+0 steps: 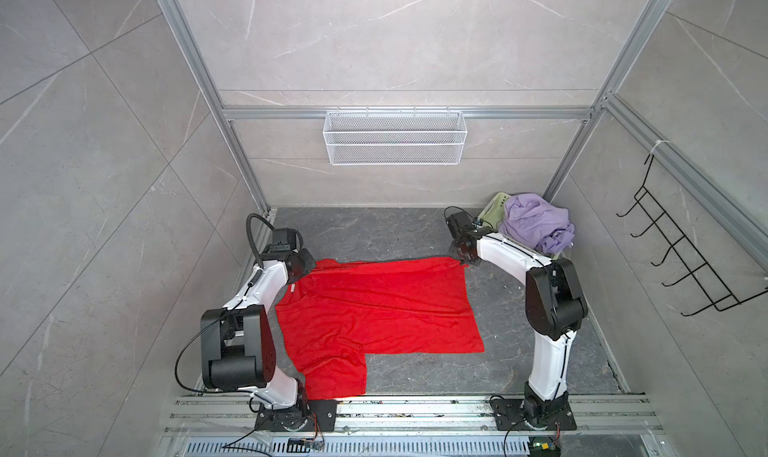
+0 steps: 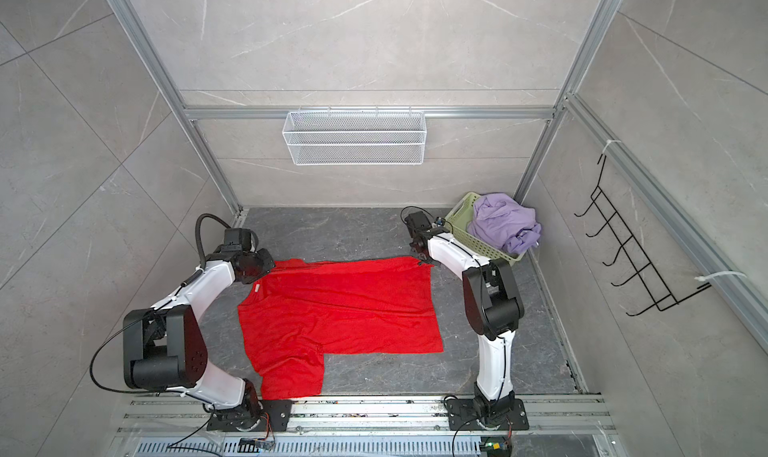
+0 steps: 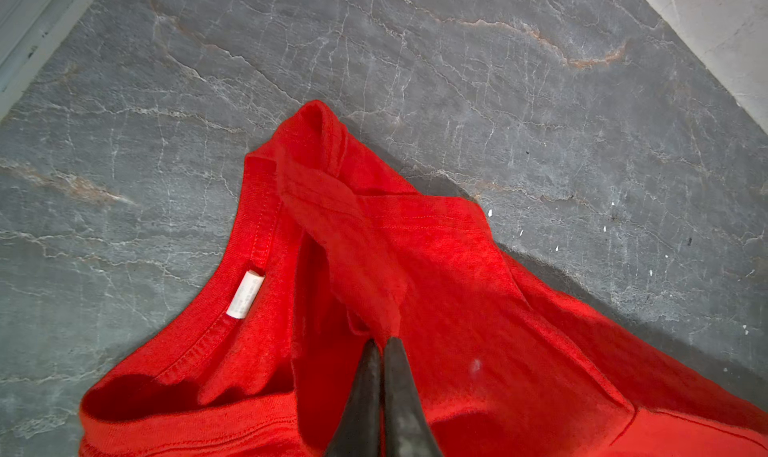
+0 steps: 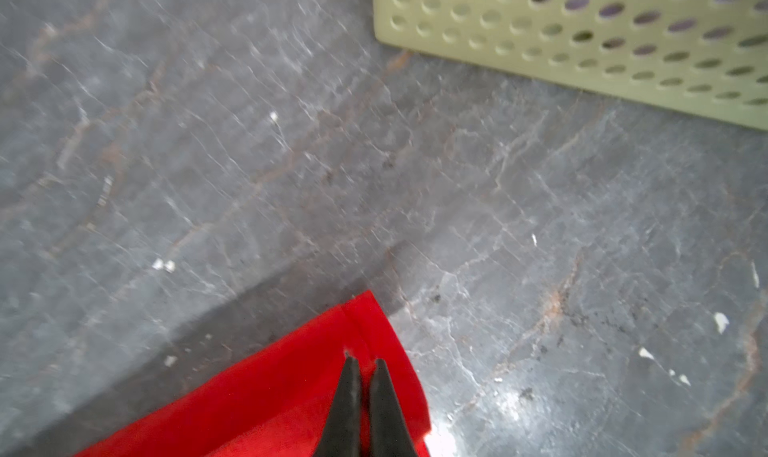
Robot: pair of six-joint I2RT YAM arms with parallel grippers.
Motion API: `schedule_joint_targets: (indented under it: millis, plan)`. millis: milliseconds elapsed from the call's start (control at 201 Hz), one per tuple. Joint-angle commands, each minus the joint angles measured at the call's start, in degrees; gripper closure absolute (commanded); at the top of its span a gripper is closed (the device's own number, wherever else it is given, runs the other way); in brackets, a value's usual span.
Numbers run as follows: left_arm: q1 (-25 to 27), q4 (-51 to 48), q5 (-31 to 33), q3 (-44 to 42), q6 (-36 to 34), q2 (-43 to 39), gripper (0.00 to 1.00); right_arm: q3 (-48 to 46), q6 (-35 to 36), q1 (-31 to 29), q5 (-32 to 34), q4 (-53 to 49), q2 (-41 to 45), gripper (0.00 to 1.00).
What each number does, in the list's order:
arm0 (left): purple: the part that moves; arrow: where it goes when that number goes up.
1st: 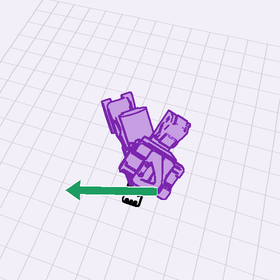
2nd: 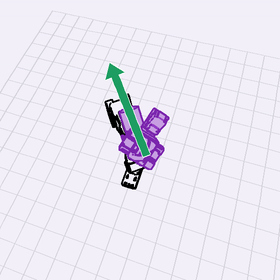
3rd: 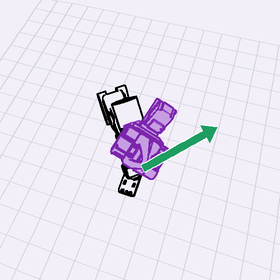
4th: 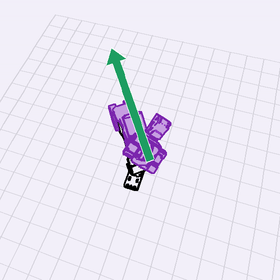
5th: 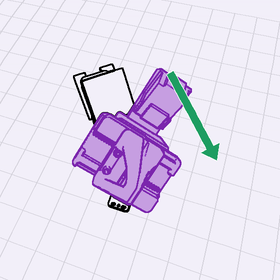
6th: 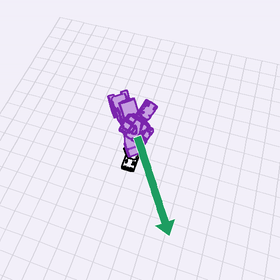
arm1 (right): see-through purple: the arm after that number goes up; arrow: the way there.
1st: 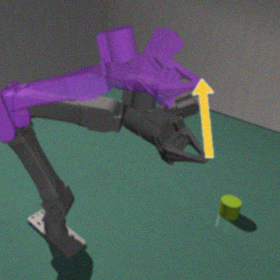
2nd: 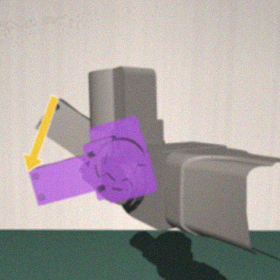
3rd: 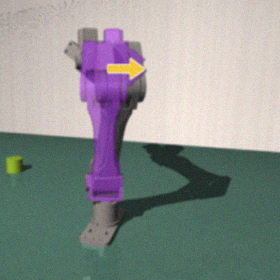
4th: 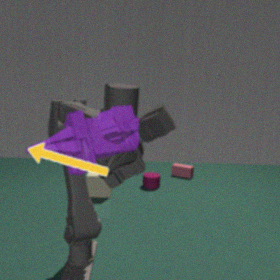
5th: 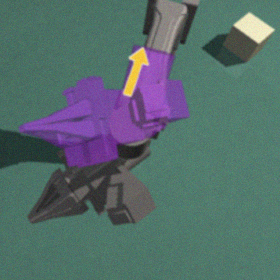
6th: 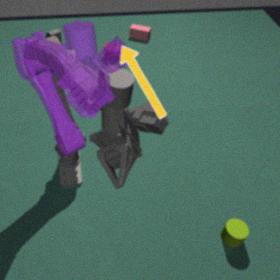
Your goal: Fold and stack the t-shirts
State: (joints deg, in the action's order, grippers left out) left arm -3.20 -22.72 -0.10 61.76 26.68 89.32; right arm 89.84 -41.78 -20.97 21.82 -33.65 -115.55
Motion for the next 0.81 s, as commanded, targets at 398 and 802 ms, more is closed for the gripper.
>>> schedule_joint_targets:
  millis: [398, 802]
  plan:
    - [-0.27, 2.67, -0.91, 11.16, 1.00, 5.55, 1.00, 13.13, -1.92, 2.42, 2.24, 0.65, -9.34, 1.00]
    - [-0.31, 3.39, -0.15, 14.24, -1.70, 7.93, 1.00, 14.69, -2.01, 3.05, 2.70, 0.93, -10.08, 1.00]
